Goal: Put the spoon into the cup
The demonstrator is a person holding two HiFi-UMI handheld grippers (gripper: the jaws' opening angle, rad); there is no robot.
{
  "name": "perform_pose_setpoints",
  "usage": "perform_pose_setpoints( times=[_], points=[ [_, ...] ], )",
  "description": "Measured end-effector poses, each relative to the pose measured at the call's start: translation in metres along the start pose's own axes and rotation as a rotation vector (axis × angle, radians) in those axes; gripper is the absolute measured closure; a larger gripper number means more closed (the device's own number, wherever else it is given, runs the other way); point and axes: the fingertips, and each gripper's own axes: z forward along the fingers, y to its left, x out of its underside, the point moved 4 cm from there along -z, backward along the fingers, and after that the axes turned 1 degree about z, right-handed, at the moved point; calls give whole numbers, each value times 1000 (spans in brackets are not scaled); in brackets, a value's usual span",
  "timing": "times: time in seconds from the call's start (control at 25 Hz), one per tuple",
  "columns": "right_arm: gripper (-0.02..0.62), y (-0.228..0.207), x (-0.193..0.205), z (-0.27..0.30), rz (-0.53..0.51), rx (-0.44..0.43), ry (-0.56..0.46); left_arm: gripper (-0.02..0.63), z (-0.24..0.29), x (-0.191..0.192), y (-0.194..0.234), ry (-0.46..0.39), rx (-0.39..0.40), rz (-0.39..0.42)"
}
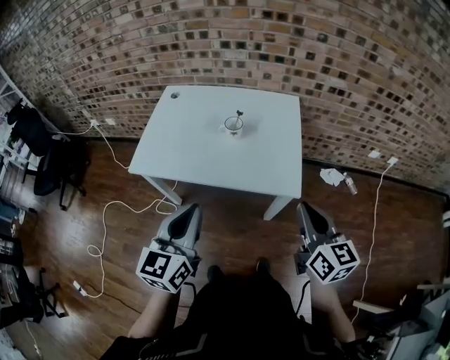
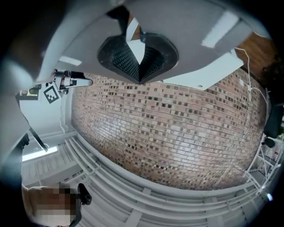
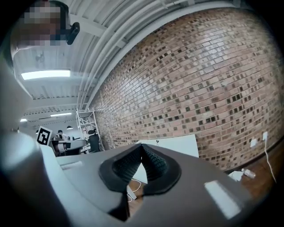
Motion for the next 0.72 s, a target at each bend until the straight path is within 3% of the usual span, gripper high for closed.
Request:
perform_pose_setpoints(
  times=[0.24, 0.44, 0.72],
  points=[
    [588, 46, 10, 6, -15, 51, 4, 612, -35, -16, 39, -76, -34, -74],
    [588, 70, 7, -8, -19, 32, -27, 612, -36, -10, 23, -66, 32, -51],
    [589, 75, -8, -35, -92, -16, -41, 612, -48, -5, -2, -46, -14, -69]
  ],
)
